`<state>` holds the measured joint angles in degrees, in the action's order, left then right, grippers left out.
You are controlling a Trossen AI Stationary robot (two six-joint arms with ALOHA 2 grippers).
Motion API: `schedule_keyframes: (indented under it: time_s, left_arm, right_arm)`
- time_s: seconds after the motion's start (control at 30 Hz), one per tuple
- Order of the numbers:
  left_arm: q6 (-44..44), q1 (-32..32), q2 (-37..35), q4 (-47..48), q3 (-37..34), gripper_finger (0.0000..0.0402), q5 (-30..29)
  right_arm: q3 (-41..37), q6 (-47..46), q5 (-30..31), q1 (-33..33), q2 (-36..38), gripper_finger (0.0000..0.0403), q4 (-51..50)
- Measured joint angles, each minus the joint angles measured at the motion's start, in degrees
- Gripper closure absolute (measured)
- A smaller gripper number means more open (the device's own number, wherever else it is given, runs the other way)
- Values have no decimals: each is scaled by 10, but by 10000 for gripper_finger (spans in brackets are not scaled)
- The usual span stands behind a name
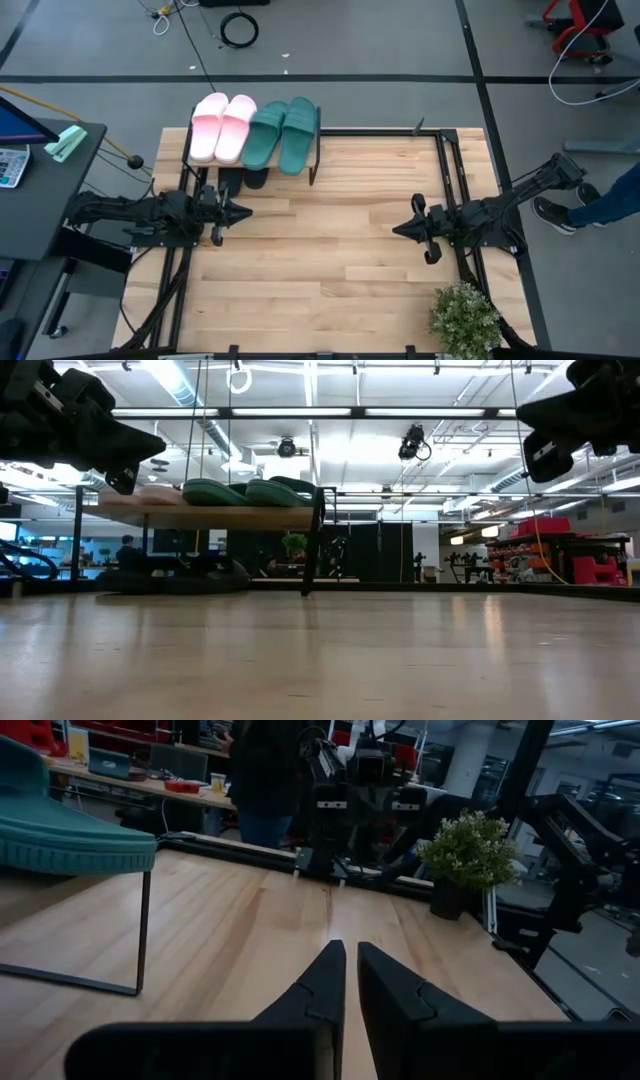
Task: Pick and place slides into the shelf
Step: Return to Home Position
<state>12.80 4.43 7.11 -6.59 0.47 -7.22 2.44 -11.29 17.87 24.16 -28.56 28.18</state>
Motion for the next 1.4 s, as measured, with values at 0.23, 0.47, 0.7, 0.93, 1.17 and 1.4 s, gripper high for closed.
schedule_keyframes:
  time_s: [0.23, 0.47, 0.7, 0.93, 1.17, 1.4]
  left_arm:
    - [0, 0, 0, 0, 0, 363, 0]
    - [0, 0, 0, 0, 0, 373, 0]
    - [0, 0, 0, 0, 0, 367, 0]
    - [0, 0, 0, 0, 0, 362, 0]
    - [0, 0, 0, 0, 0, 372, 0]
    - [0, 0, 0, 0, 0, 368, 0]
  right_arm:
    - [0, -10, 0, 0, 0, 398, -21]
    - [0, -11, 0, 0, 0, 398, -21]
    - [0, -11, 0, 0, 51, 398, -25]
    - [0, -10, 1, 0, 119, 398, -26]
    - [-14, -10, 0, 0, 150, 398, -11]
    - [-19, -10, 0, 0, 163, 398, -123]
